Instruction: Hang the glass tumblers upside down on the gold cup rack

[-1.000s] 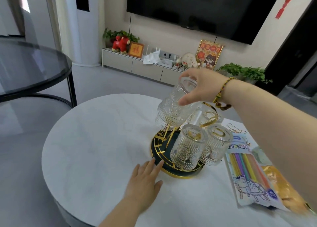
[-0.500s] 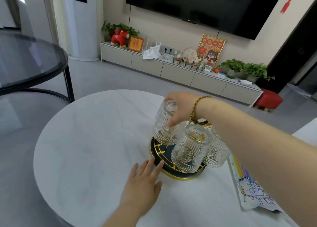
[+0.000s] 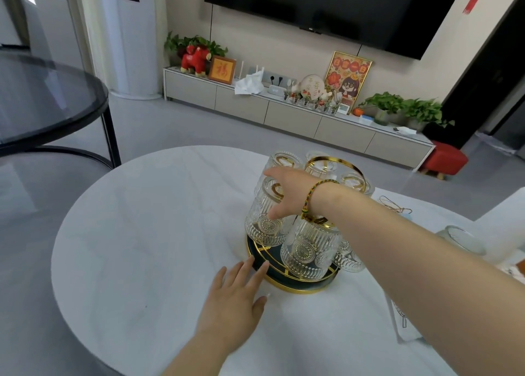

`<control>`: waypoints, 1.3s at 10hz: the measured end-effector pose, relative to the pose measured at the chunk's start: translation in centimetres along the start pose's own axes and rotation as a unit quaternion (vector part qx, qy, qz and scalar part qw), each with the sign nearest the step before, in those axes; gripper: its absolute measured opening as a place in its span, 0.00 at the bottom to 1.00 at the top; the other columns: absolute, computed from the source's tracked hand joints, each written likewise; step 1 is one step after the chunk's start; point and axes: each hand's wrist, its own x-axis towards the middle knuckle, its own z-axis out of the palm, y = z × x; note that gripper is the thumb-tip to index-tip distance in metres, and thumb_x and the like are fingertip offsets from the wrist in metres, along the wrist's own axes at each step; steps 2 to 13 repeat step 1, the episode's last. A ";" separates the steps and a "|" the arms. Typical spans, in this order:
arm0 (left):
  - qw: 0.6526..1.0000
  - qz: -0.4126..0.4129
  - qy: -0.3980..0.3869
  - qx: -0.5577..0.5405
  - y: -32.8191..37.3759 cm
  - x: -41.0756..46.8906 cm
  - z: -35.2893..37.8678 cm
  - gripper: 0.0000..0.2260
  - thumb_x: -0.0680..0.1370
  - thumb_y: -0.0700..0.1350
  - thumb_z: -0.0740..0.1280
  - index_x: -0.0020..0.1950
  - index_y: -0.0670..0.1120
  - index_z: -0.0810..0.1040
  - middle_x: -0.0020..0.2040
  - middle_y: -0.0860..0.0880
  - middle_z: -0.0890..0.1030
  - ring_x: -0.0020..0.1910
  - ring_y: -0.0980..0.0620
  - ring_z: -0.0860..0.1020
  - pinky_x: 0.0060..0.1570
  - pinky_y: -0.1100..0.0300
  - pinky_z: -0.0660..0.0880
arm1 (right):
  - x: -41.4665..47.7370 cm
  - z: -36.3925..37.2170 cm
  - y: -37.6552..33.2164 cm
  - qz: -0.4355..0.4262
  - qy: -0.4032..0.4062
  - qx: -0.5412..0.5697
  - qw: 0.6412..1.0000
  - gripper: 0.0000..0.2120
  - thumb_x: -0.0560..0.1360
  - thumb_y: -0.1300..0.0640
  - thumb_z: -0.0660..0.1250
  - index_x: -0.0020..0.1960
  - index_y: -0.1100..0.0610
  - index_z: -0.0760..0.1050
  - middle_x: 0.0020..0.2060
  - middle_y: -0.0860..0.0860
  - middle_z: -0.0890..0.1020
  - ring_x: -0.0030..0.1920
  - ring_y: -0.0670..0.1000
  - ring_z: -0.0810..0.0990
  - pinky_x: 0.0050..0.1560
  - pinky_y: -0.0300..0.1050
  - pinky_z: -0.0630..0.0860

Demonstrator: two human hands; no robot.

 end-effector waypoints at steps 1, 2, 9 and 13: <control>1.000 0.010 -0.012 -0.006 -0.1 0.0 -0.1 0.24 0.78 0.54 0.51 0.71 0.59 0.43 0.76 0.53 0.48 0.74 0.55 0.49 0.73 0.54 0.42 | -1.4 0.3 0.3 -0.011 0.059 0.058 0.996 0.39 0.68 0.52 0.69 0.70 0.56 0.51 0.72 0.55 0.59 0.71 0.55 0.56 0.69 0.49 0.58; 1.000 0.010 -0.012 -0.006 -0.1 0.0 -0.1 0.24 0.78 0.54 0.51 0.71 0.59 0.43 0.76 0.53 0.48 0.74 0.55 0.49 0.73 0.54 0.42 | -1.4 0.3 0.3 -0.011 0.059 0.058 0.996 0.39 0.68 0.52 0.69 0.70 0.56 0.51 0.72 0.55 0.59 0.71 0.55 0.56 0.69 0.49 0.58; 1.000 0.010 -0.012 -0.006 -0.1 0.0 -0.1 0.24 0.78 0.54 0.51 0.71 0.59 0.43 0.76 0.53 0.48 0.74 0.55 0.49 0.73 0.54 0.42 | -1.4 0.3 0.3 -0.011 0.059 0.058 0.996 0.39 0.68 0.52 0.69 0.70 0.56 0.51 0.72 0.55 0.59 0.71 0.55 0.56 0.69 0.49 0.58; 1.000 0.010 -0.012 -0.006 -0.1 0.0 -0.1 0.24 0.78 0.54 0.51 0.71 0.59 0.43 0.76 0.53 0.48 0.74 0.55 0.49 0.73 0.54 0.42 | -1.4 0.3 0.3 -0.011 0.059 0.058 0.996 0.39 0.68 0.52 0.69 0.70 0.56 0.51 0.72 0.55 0.59 0.71 0.55 0.56 0.69 0.49 0.58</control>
